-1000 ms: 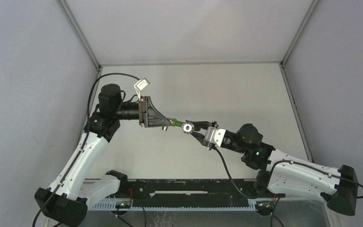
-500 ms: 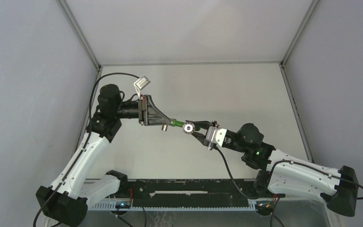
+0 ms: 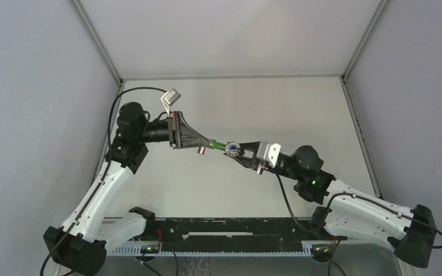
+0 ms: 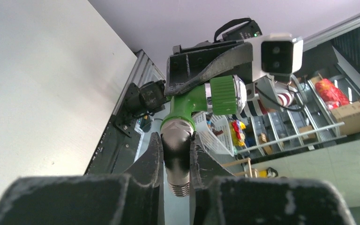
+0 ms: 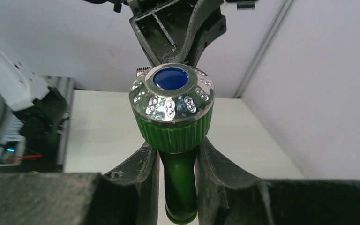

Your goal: Install the water faucets

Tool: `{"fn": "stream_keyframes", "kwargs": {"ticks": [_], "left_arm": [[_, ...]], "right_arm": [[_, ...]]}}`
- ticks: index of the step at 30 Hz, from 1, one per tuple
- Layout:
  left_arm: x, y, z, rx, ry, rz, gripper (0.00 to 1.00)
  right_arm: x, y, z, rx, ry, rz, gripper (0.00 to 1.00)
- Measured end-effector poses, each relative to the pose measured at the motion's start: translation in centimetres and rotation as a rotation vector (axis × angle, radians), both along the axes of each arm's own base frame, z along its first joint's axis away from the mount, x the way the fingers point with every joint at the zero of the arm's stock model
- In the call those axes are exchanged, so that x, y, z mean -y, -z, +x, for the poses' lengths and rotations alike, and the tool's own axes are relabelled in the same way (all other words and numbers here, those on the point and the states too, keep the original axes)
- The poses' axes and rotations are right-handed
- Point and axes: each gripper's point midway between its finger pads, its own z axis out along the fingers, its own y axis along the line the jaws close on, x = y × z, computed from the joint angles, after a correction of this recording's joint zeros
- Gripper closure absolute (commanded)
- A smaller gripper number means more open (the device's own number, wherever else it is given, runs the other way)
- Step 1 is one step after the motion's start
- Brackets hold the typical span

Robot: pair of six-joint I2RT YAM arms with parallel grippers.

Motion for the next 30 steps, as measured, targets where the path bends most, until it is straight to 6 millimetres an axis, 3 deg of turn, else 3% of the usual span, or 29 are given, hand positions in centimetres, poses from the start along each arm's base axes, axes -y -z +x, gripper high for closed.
{"fn": "stream_keyframes", "kwargs": {"ticks": [9, 14, 15, 17, 19, 20, 21, 24, 26, 30], "left_arm": [[-1.5, -2.9, -0.2, 0.221, -0.210, -0.037, 1.00], [-1.7, -2.3, 0.4, 0.290, -0.254, -0.016, 0.99], [-1.7, -2.1, 0.6, 0.290, -0.262, -0.010, 0.89], [-1.8, -1.8, 0.8, 0.300, -0.273, 0.004, 0.50], [-1.9, -1.8, 1.0, 0.340, -0.279, 0.019, 0.27], [-1.9, -1.7, 1.1, 0.351, -0.281, 0.031, 0.08], [-1.9, -1.7, 1.3, 0.357, -0.289, 0.044, 0.01], [-2.3, -1.5, 2.3, 0.367, -0.329, 0.089, 0.00], [-2.9, -1.1, 3.0, 0.360, -0.365, 0.119, 0.00], [-4.1, -0.1, 4.7, 0.321, -0.463, 0.177, 0.00]], "right_arm": [[-1.0, -3.7, -0.3, -0.616, -0.234, 0.033, 1.00], [-1.1, -3.2, 0.3, -0.948, -0.323, 0.054, 1.00], [-1.2, -3.1, 0.3, -0.986, -0.328, 0.053, 1.00], [-1.3, -2.9, 0.3, -1.041, -0.327, 0.060, 1.00], [-1.2, -2.8, 0.5, -1.082, -0.305, 0.073, 1.00], [-1.0, -2.7, 0.8, -1.096, -0.283, 0.079, 1.00], [-0.8, -2.4, 1.1, -1.112, -0.255, 0.084, 1.00], [0.2, -1.4, 2.7, -1.141, -0.177, 0.109, 1.00], [1.8, 0.1, 5.0, -1.169, -0.084, 0.148, 1.00], [5.0, 5.6, 10.7, -1.275, 0.156, 0.216, 1.00]]}}
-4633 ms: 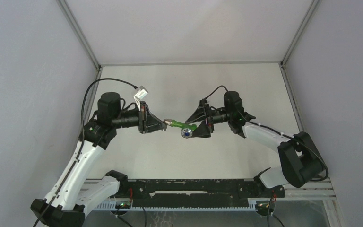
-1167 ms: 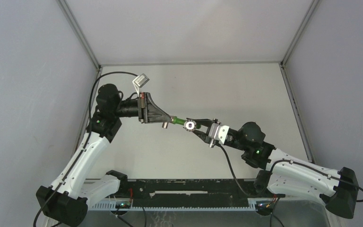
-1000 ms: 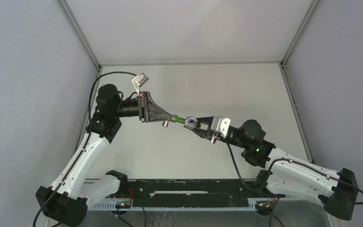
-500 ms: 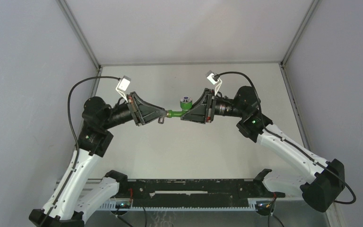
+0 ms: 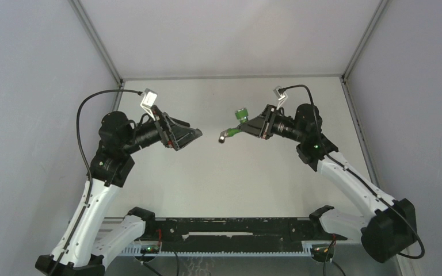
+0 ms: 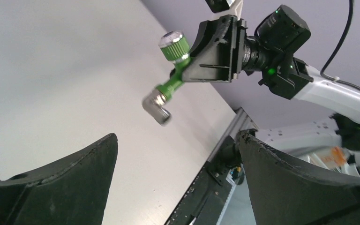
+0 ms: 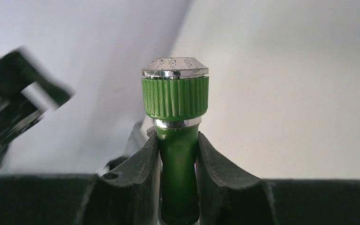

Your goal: Install the water faucets

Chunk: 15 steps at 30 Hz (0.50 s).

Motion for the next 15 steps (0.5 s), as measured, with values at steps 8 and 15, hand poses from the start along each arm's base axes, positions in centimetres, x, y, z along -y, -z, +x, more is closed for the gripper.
{"fn": "stream_keyframes", "kwargs": {"ticks": [8, 15], "left_arm": [[-2.1, 4.3, 3.5, -0.185, -0.226, 0.070, 0.00], [-3.9, 6.6, 4.7, -0.243, -0.363, 0.121, 0.00]], "right_arm": [[5.8, 14.2, 9.2, -0.357, 0.316, -0.131, 1.00], [9.1, 22.5, 11.6, -0.648, 0.453, -0.201, 0.55]]}}
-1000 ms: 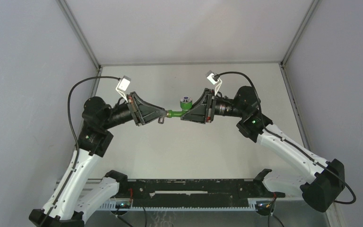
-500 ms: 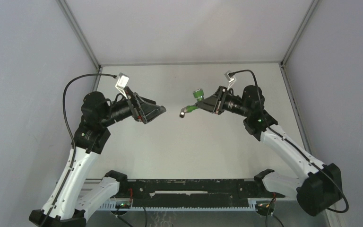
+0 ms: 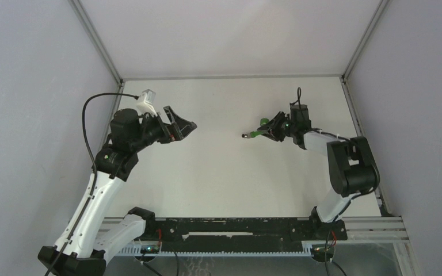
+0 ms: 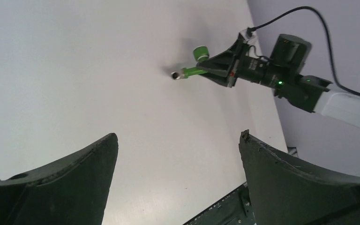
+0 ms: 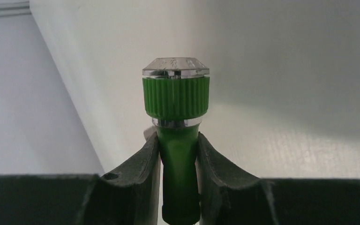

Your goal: Install the water faucets

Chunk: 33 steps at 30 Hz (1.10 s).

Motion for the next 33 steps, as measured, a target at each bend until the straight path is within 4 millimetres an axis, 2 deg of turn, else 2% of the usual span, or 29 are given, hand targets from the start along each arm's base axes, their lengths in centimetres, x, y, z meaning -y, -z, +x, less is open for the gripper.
{"fn": "stream_keyframes", "kwargs": {"ticks": [2, 3, 8, 10, 12, 14, 16, 18, 20, 22, 25, 29, 33], "left_arm": [[-0.6, 1.3, 0.3, -0.032, -0.036, 0.024, 0.00], [-0.9, 1.9, 0.4, -0.049, -0.055, 0.038, 0.00], [-2.5, 3.8, 1.0, -0.106, -0.147, 0.106, 0.00], [-3.2, 4.3, 1.1, -0.120, -0.177, 0.135, 0.00], [-3.8, 4.8, 1.2, -0.136, -0.202, 0.164, 0.00], [-4.3, 4.7, 1.3, -0.142, -0.223, 0.186, 0.00], [-4.9, 3.8, 1.5, -0.129, -0.255, 0.201, 0.00], [-5.6, 2.1, 1.9, -0.094, -0.295, 0.210, 0.00], [-6.2, 0.1, 2.2, -0.050, -0.335, 0.209, 0.00], [-7.0, -1.6, 2.4, -0.007, -0.379, 0.209, 0.00], [-8.2, -2.8, 2.2, 0.034, -0.433, 0.217, 0.00], [-9.2, -3.4, 1.5, 0.057, -0.469, 0.229, 0.00], [-9.7, -3.9, 1.0, 0.077, -0.487, 0.233, 0.00]], "right_arm": [[0.6, 0.8, 0.4, -0.037, 0.026, -0.006, 0.06], [1.0, 1.1, 0.6, -0.047, 0.035, -0.024, 0.01], [3.5, 1.3, 0.5, -0.098, 0.085, -0.169, 0.00], [5.3, -0.1, 0.4, -0.093, 0.111, -0.251, 0.00], [7.4, -2.3, 0.6, -0.071, 0.145, -0.323, 0.00], [10.2, -6.1, 1.3, -0.014, 0.196, -0.422, 0.00], [12.4, -11.4, 1.6, 0.090, 0.245, -0.506, 0.00], [13.8, -16.5, 1.0, 0.203, 0.284, -0.550, 0.01], [14.2, -21.9, -0.4, 0.344, 0.311, -0.559, 0.00], [14.2, -26.7, -2.8, 0.485, 0.334, -0.544, 0.00], [14.0, -31.1, -5.9, 0.653, 0.367, -0.512, 0.00], [14.2, -32.3, -9.0, 0.757, 0.401, -0.495, 0.00], [14.3, -30.9, -8.6, 0.732, 0.397, -0.507, 0.01]]}}
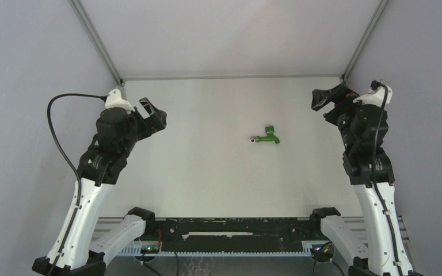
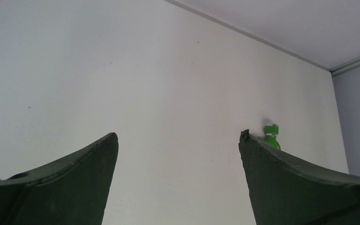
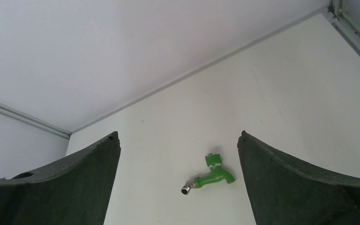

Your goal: Install the water faucets

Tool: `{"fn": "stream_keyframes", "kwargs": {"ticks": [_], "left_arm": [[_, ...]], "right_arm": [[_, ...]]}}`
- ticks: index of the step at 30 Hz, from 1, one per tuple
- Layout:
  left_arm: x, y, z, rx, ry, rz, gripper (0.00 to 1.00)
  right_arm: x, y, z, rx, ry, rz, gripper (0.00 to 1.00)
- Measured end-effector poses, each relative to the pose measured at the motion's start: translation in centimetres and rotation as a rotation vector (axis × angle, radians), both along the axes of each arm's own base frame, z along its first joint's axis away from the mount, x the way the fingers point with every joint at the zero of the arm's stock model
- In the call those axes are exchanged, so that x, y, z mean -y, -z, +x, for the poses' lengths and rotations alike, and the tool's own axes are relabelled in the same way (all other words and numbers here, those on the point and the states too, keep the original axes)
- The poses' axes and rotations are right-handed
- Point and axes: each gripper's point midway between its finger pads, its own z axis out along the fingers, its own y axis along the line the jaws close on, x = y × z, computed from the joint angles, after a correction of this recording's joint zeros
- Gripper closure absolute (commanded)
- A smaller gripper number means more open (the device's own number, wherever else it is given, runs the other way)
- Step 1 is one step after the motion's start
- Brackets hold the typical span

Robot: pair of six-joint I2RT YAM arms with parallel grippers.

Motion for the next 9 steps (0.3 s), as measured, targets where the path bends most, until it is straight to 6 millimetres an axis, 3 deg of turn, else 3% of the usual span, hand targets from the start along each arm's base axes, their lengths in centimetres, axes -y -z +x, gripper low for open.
{"fn": "stream_keyframes", "kwargs": {"ticks": [5, 9], "left_arm": [[-0.2, -0.2, -0.1, 0.009, -0.008, 0.000, 0.00], [-0.2, -0.2, -0.1, 0.010, -0.008, 0.000, 0.00]], "right_arm": [[-0.1, 2.0, 1.0, -0.060, -0.002, -0.004, 0.00], [-0.1, 2.2, 1.1, -0.063, 0.000, -0.003, 0.01]]}}
